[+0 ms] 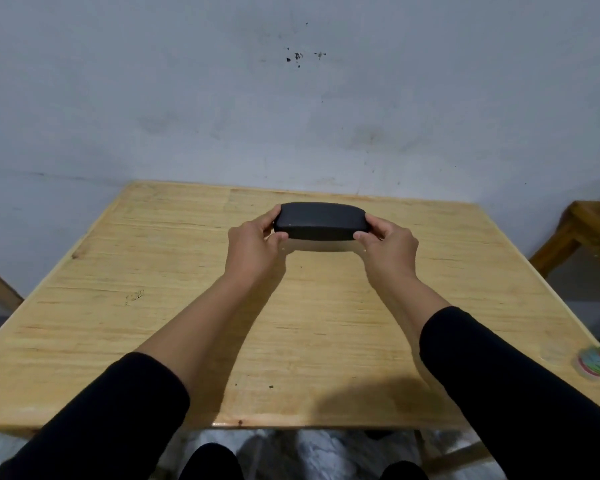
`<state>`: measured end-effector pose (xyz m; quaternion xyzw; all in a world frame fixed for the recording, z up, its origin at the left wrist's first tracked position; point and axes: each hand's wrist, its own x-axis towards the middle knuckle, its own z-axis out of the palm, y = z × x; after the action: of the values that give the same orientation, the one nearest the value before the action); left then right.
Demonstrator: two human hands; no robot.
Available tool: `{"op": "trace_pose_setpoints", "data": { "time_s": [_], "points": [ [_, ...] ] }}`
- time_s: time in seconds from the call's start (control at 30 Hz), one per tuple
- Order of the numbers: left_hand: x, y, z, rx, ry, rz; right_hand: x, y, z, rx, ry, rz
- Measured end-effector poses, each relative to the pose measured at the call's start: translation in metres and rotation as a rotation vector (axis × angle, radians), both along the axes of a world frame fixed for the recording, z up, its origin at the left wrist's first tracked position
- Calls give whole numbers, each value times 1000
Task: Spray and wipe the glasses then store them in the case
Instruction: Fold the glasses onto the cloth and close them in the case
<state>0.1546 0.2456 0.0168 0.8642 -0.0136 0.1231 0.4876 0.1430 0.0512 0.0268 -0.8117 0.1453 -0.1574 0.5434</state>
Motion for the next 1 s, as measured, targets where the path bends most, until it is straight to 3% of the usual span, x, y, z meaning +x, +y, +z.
{"op": "trace_pose_setpoints", "data": {
  "time_s": [0.43,0.83,1.0],
  "points": [
    [115,-15,-25,20,108,36,111,-4,-12,-106,69,2],
    [143,-19,-33,115,113,74,135,-10,-22,-224,85,53],
    [132,-19,-21,255,116,3,130,-12,-13,-488,142,164]
  ]
}}
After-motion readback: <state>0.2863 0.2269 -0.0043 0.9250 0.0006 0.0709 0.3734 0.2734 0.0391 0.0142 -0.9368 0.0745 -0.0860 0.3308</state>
